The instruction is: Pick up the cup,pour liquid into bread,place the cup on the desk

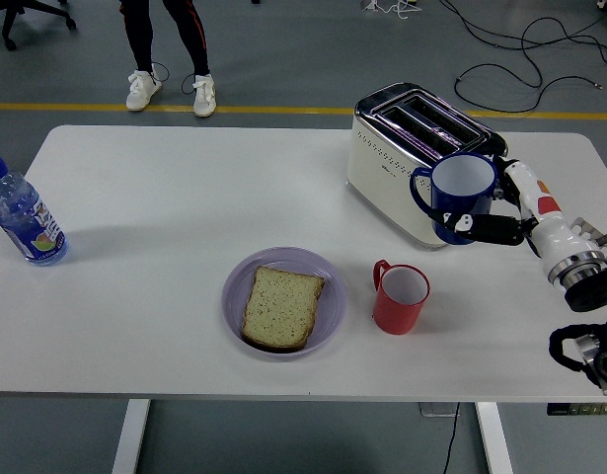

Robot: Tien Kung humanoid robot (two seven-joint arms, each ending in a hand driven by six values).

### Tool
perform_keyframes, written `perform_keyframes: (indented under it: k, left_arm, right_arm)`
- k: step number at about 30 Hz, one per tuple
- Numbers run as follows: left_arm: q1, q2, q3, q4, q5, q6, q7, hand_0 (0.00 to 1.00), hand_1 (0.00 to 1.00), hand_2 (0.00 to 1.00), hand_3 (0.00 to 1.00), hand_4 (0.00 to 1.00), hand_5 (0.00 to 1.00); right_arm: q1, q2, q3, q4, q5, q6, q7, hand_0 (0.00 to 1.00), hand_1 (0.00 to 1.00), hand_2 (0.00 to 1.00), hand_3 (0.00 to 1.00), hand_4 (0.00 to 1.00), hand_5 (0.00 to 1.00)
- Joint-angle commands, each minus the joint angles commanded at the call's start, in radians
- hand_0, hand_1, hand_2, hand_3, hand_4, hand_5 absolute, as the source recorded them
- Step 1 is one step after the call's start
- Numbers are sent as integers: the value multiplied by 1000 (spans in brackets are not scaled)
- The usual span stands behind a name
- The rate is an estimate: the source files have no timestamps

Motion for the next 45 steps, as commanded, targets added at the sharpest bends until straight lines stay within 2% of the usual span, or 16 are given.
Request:
perform_keyframes:
  k: [3, 9, 15, 18, 24, 30, 32, 34, 38, 45]
  left_arm:
    - [1, -2, 4, 0, -9, 0, 0, 654, 689, 710, 604, 339, 919]
    - [2, -5, 10, 0, -19, 3, -1, 654, 689, 709, 604, 338, 919]
    - [5, -5, 8, 0, -18, 1, 0, 654, 689, 709, 604, 338, 918]
    - [4, -6, 5, 0, -14, -1, 0, 654, 689, 709, 604, 338, 918]
    - [5, -9, 0, 0, -18, 1, 2, 654, 689, 709, 605, 338, 919]
    - [11, -11, 14, 0, -35, 0, 1, 654, 689, 709, 605, 338, 919]
    - [12, -10, 18, 0, -36, -1, 2, 654, 689, 709, 604, 338, 919]
    - [12, -10, 21, 0, -34, -3, 3, 654, 689, 709, 604, 338, 919]
    - [12, -8, 27, 0, -36, -5, 4, 654, 690, 709, 605, 338, 919]
    - [16, -6, 11, 0, -8, -10, 9, 654, 690, 709, 604, 340, 921]
  right_arm:
    - [71, -16, -103, 0, -47, 4, -20, 298, 260, 450, 525, 627, 2]
    - [164, -23, -235, 0, -102, 1, -34, 296, 263, 449, 526, 619, 2]
    - [231, 0, -322, 0, -162, -11, -42, 296, 264, 449, 526, 614, 2]
    - [275, 12, -377, 0, -224, -28, -60, 296, 264, 449, 526, 614, 2]
    - [370, 40, -485, -16, -344, -26, -58, 294, 264, 447, 527, 603, 2]
    - [473, 99, -579, -131, -440, -30, -39, 294, 264, 446, 528, 595, 2]
    - [513, 122, -608, -175, -474, -17, -42, 294, 265, 445, 529, 589, 2]
    - [559, 147, -638, -224, -530, 20, -70, 294, 265, 445, 529, 589, 2]
    - [619, 166, -693, -291, -597, 35, -79, 298, 269, 445, 531, 587, 2]
    - [679, 199, -768, -388, -629, 50, -50, 306, 278, 455, 536, 583, 2]
